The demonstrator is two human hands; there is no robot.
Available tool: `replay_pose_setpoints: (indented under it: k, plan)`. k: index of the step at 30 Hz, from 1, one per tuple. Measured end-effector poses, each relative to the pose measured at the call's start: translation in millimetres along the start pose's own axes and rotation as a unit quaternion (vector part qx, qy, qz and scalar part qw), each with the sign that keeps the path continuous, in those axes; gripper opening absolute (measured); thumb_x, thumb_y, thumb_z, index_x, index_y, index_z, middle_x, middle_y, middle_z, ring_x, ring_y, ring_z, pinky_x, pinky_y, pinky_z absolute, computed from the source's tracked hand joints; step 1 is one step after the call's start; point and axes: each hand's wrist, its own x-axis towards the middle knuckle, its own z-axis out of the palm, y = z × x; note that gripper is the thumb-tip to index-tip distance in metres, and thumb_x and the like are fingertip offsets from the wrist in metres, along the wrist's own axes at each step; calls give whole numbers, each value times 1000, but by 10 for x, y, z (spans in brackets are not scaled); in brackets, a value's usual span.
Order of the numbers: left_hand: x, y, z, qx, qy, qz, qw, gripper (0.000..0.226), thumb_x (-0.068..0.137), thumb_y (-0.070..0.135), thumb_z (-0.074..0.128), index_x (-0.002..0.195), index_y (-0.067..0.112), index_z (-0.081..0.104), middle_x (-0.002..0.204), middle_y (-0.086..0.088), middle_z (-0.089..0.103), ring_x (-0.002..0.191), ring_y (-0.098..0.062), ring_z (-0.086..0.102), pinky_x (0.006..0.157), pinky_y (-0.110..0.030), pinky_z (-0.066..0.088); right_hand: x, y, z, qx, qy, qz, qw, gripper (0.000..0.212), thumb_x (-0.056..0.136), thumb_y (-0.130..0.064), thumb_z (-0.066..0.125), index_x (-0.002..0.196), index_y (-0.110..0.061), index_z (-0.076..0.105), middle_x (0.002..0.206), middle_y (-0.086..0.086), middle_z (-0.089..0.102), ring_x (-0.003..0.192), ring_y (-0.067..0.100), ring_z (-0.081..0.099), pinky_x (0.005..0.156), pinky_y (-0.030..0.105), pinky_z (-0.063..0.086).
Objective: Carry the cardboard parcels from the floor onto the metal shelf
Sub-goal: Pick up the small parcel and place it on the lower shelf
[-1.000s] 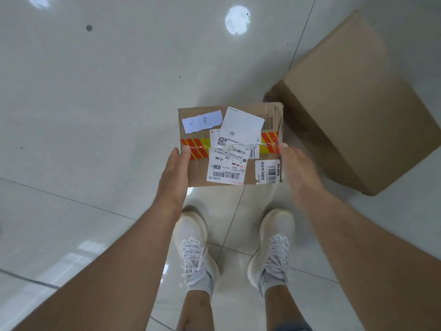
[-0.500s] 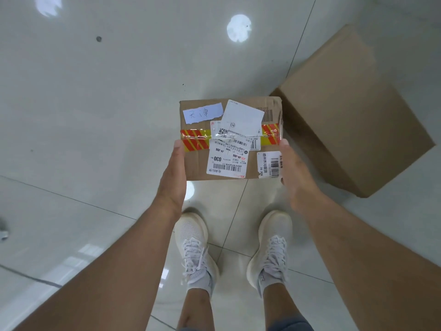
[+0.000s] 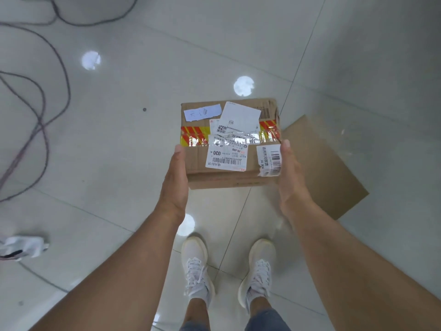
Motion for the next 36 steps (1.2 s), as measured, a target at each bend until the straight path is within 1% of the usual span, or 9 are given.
replay_pose_setpoints:
  k: [5, 10, 14, 19, 22, 26, 30, 34, 36]
  plan:
    - [-334, 479, 7, 0, -12, 33, 999, 104, 57, 97, 32, 141, 38, 51, 146, 8, 54, 139, -12, 44, 120, -41, 27, -340, -565, -95, 1, -7, -44, 999, 50, 98, -48, 26, 115, -19, 63, 90, -6, 68, 84, 9, 63, 68, 21, 42]
    - [-748, 939, 70, 0, -19, 60, 998, 96, 63, 87, 28, 140, 36, 52, 143, 5, 58, 138, -14, 46, 119, -41, 28, -694, -1027, -267, 0, -15, -68, 998, 41, 99, -44, 28, 101, -22, 62, 82, -12, 65, 55, -15, 59, 49, 4, 43]
    - [-1118, 1224, 95, 1, -12, 62, 998, 100, 61, 87, 29, 144, 36, 47, 148, 3, 52, 140, -15, 42, 120, -42, 26, -998, -1338, -397, 8, -28, -73, 997, 46, 101, -39, 26, 108, -9, 61, 84, -4, 64, 45, -14, 57, 40, 0, 40]
    - [-1593, 1486, 80, 2, -19, 83, 996, 95, 65, 86, 29, 145, 38, 45, 149, 4, 51, 141, -14, 41, 121, -42, 26, -1405, -1564, -511, 7, -23, -113, 993, 44, 100, -42, 25, 87, -24, 63, 80, -9, 66, 50, -15, 59, 42, -2, 38]
    - [-1858, 1598, 46, 0, -17, 95, 995, 95, 65, 86, 29, 145, 38, 45, 149, 5, 51, 142, -13, 40, 121, -42, 26, -1673, -1664, -589, 37, -31, -113, 992, 40, 102, -34, 24, 103, -15, 60, 81, -8, 62, 46, -16, 57, 42, -1, 39]
    - [-2151, 1705, -26, 1, -33, 113, 993, 88, 68, 85, 30, 140, 39, 51, 143, 5, 57, 137, -13, 45, 120, -42, 28, -1985, -1727, -645, 46, -26, -136, 989, 43, 102, -33, 24, 105, -13, 62, 78, -10, 64, 49, -14, 60, 45, 0, 41]
    - [-2389, 1802, -119, 16, -57, 126, 990, 91, 67, 89, 30, 141, 41, 49, 147, 8, 53, 140, -10, 42, 121, -42, 25, -2271, -1731, -678, 69, 14, -139, 988, 49, 100, -43, 26, 116, -14, 63, 93, -5, 69, 68, -7, 63, 68, 11, 48]
    - [-2600, 1882, -216, 33, -86, 140, 986, 106, 57, 97, 33, 145, 40, 44, 152, 9, 47, 143, -9, 37, 122, -40, 23, -2674, -1753, -705, 116, 31, -142, 983, 47, 100, -38, 28, 113, -8, 62, 87, -6, 66, 51, -14, 61, 43, 1, 41]
    - [-2732, 1925, -260, 48, -111, 150, 981, 101, 62, 92, 32, 146, 38, 44, 152, 9, 47, 143, -9, 37, 122, -39, 22, -2888, -1722, -708, 110, 57, -168, 978, 48, 100, -40, 28, 112, -11, 63, 89, -7, 68, 57, -13, 63, 47, 2, 43]
